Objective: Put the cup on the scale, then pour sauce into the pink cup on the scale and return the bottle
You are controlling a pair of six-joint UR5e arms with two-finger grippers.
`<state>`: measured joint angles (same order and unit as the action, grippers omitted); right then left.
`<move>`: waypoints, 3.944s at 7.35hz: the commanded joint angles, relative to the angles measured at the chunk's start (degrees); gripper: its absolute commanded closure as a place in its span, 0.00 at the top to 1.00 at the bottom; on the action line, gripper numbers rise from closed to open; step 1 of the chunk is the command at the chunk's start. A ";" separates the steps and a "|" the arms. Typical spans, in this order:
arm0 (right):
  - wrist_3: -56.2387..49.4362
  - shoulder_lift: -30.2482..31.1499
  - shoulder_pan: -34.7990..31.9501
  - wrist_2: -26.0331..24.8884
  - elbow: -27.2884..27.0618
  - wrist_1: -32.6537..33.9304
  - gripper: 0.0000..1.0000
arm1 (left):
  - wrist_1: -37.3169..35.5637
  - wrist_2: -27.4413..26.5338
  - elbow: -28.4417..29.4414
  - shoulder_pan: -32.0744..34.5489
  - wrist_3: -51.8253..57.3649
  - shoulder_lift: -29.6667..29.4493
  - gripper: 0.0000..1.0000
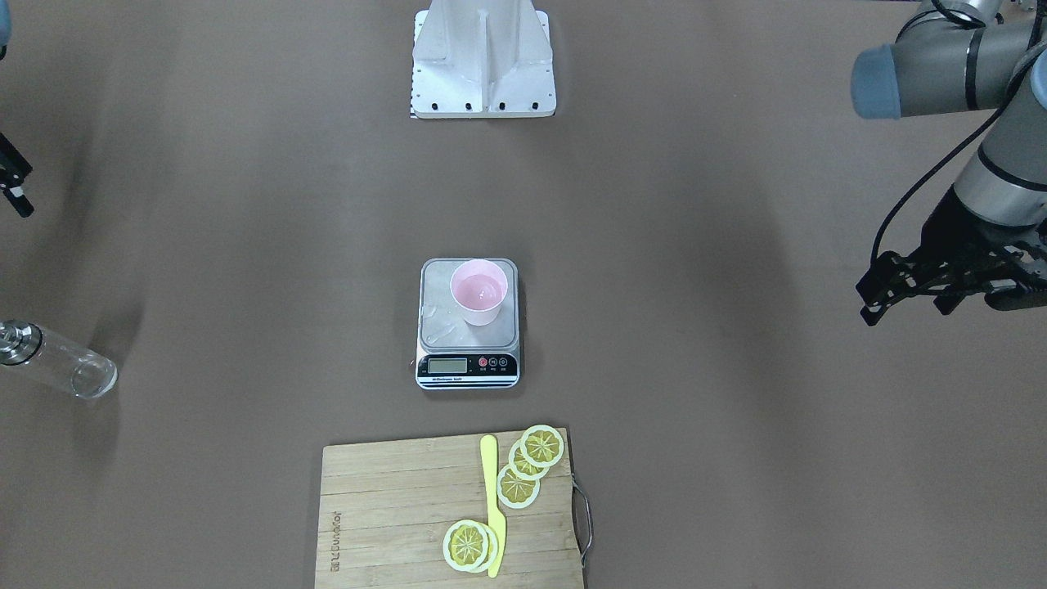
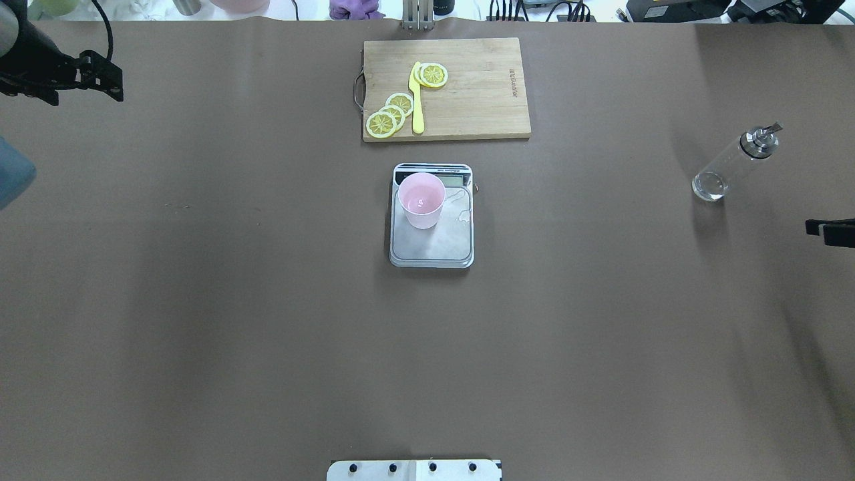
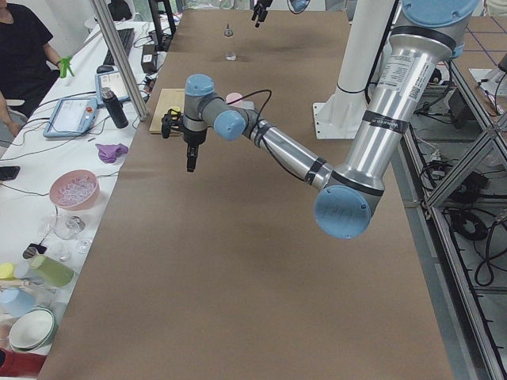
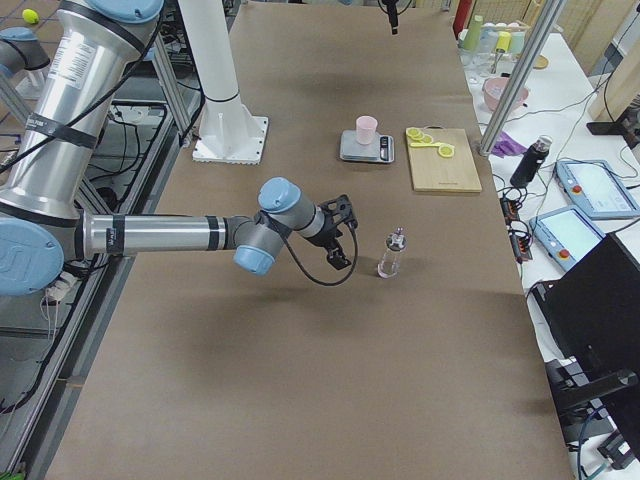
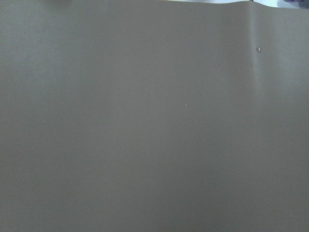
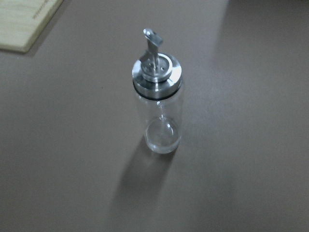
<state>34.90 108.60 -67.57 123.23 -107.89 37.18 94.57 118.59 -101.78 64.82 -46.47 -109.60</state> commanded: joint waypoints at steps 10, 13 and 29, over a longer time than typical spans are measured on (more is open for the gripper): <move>-45.97 -31.17 -18.65 11.68 18.94 70.75 1.00 | 1.94 11.83 5.98 10.79 13.91 5.94 0.98; -45.80 -30.38 -18.91 14.84 18.95 70.31 1.00 | 1.76 15.26 7.64 22.16 34.17 18.43 0.98; -40.54 -26.78 -21.37 15.02 19.30 69.96 1.00 | 0.70 15.36 9.50 23.33 34.61 21.09 0.98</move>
<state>-7.23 81.35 -88.39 138.09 -88.52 107.34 95.27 133.95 -92.29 88.16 -11.87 -88.50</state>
